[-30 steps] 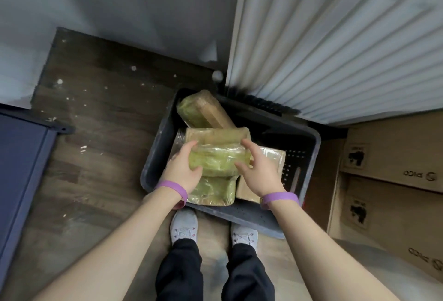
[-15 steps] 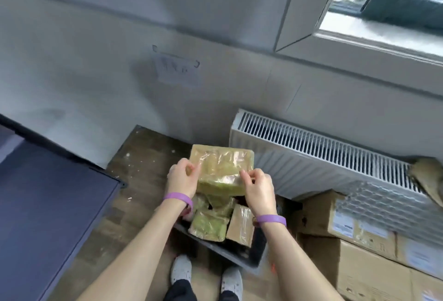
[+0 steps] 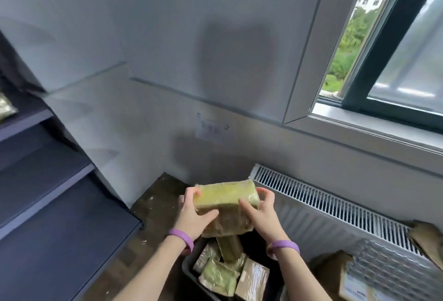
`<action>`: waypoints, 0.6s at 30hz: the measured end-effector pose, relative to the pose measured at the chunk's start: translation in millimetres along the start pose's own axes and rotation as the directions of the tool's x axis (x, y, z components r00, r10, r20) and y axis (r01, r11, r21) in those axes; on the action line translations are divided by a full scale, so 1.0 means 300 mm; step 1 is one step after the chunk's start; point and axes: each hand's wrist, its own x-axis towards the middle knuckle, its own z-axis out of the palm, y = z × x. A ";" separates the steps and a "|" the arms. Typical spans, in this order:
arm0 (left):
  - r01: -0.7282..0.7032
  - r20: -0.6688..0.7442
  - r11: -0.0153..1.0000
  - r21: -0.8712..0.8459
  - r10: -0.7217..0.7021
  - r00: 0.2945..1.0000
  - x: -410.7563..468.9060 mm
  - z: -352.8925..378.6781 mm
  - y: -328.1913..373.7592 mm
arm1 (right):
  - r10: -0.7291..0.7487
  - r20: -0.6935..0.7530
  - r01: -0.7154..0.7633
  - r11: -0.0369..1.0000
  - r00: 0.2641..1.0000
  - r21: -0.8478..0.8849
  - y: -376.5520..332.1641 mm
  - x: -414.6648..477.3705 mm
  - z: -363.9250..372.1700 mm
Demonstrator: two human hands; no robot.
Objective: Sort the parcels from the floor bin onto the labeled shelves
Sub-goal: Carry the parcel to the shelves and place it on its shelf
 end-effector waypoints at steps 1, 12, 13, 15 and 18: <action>-0.009 -0.037 0.999 -0.051 0.008 0.999 -0.009 -0.005 0.001 | -0.006 -0.014 0.006 1.000 1.000 -0.011 -0.013 -0.003 0.011; -0.120 -0.165 0.984 -0.130 0.098 0.981 -0.036 -0.084 0.062 | -0.144 0.109 0.152 0.986 0.984 -0.065 -0.029 -0.008 0.050; -0.147 -0.170 0.981 -0.128 0.124 0.978 -0.035 -0.086 0.076 | -0.147 0.165 0.164 0.982 0.975 -0.094 -0.023 -0.008 0.052; -0.201 -0.175 0.974 -0.102 0.182 0.968 -0.034 -0.087 0.104 | -0.117 0.208 0.149 0.978 0.971 -0.145 -0.006 0.002 0.056; -0.266 -0.174 0.962 -0.070 0.250 0.952 -0.043 -0.092 0.132 | -0.060 0.146 0.079 0.989 0.987 -0.124 0.013 0.015 0.060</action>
